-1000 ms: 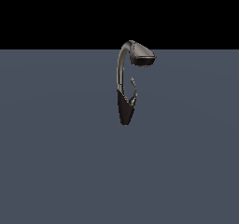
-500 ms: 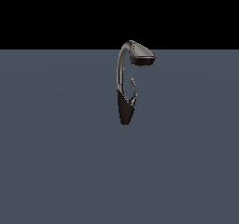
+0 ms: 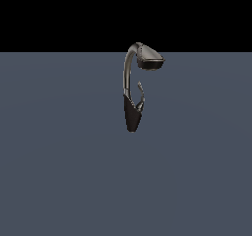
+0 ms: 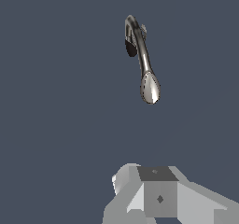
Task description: Turn on the faucet by rotating a designated handle.
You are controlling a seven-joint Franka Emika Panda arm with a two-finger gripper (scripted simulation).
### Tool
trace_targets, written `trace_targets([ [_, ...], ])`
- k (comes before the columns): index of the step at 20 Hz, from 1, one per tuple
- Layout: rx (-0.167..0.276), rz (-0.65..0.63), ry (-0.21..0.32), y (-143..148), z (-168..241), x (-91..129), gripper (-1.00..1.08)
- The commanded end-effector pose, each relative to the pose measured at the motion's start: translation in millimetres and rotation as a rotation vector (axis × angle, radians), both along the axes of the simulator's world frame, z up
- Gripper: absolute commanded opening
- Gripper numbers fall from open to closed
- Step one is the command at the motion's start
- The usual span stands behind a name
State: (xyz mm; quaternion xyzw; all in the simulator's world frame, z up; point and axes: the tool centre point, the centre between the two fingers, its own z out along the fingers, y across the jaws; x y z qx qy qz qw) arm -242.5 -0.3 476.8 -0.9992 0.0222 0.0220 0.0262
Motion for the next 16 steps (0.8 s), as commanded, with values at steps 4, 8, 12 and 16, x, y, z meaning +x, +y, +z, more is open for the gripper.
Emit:
trace_targets([
  [4,0.031,-0.05,0.024,2,-4,16,-1.0],
  [8,0.064,-0.107,0.051,4,-10,34,-1.0],
  [12,0.105,-0.182,0.086,6,-19,58,-1.0],
  [16,0.151,-0.27,0.129,7,-32,85,-1.0],
])
